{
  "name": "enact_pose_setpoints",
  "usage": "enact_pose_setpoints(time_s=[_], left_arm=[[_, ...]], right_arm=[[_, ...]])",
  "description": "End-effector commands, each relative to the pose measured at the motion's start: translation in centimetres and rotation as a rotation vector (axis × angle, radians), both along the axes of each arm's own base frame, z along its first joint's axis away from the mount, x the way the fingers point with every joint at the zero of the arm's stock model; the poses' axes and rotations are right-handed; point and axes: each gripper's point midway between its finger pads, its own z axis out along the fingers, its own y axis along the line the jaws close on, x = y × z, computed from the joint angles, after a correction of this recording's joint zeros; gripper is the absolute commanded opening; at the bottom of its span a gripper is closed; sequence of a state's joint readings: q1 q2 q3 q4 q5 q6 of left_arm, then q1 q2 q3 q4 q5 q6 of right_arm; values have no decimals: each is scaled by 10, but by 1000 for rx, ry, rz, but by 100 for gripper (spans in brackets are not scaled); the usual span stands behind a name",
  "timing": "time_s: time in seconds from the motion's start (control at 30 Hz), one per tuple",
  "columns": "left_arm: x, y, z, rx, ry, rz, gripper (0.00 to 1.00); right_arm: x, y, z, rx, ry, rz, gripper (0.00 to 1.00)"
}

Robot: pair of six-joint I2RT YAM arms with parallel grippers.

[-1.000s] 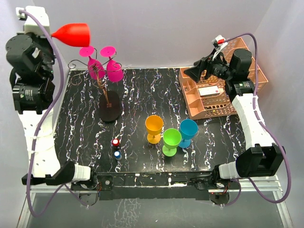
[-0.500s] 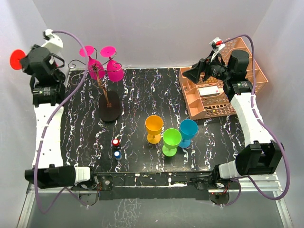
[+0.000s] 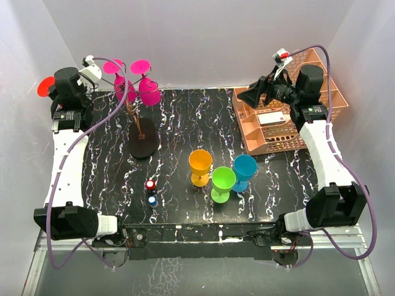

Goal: Place the wine glass upside down on the wine glass rack

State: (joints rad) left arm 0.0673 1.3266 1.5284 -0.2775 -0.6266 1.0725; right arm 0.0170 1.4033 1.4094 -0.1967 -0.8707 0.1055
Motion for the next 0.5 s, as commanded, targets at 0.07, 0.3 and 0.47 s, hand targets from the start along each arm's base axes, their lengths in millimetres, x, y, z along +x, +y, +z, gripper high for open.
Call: enact_pose_setpoints(time_s=[0.07, 0.3, 0.47], left_arm=[[8, -26, -7, 1, 45, -153, 0], [25, -62, -17, -87, 73, -335, 0], [35, -75, -16, -80, 79, -378, 0]], right_arm=[[5, -1, 8, -8, -63, 9, 84], [6, -2, 6, -13, -64, 4, 84], [6, -2, 5, -13, -60, 5, 85]])
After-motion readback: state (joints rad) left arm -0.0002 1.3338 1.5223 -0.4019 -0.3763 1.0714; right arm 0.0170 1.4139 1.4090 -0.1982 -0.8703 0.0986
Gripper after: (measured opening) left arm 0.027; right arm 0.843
